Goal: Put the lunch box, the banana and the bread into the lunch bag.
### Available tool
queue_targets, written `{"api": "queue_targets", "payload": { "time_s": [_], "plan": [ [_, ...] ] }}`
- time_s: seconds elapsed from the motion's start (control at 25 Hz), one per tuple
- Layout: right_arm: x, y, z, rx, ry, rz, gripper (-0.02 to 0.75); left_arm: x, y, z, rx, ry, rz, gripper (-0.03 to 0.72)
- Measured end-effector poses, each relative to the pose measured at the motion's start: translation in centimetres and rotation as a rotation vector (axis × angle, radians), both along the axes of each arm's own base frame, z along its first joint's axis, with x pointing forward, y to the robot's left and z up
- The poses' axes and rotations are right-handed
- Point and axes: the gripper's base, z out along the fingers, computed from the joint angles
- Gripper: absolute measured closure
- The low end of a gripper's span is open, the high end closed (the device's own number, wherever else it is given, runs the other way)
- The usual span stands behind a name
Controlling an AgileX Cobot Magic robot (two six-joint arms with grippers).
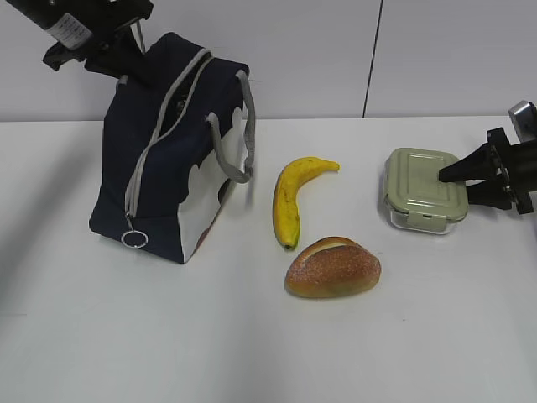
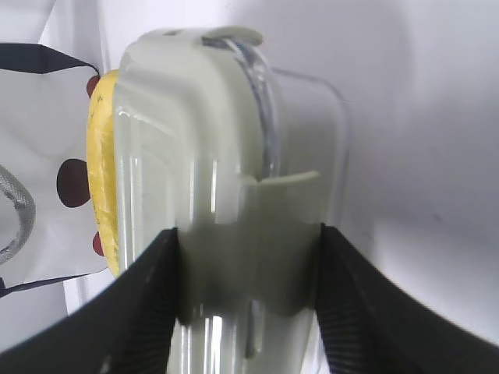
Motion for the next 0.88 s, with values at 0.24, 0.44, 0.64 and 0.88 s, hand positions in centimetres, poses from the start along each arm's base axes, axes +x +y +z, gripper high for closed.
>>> {"api": "queue_targets", "payload": {
  "time_s": [0.24,0.44,0.64,0.88],
  "plan": [
    [0.0,0.0,0.0,0.002,0.002,-0.003,0.373,0.0,0.0,0.0,0.000,0.000,0.000,0.688],
    [0.0,0.0,0.2,-0.002,0.002,-0.006,0.373,0.0,0.0,0.0,0.000,0.000,0.000,0.688],
    [0.1,-0.2,1.5,-0.042,-0.011,-0.031,0.373,0.0,0.0,0.0,0.000,0.000,0.000,0.688],
    [0.1,0.1,4.4,-0.050,-0.032,-0.064,0.373,0.0,0.0,0.0,0.000,0.001,-0.001,0.688]
  ]
}}
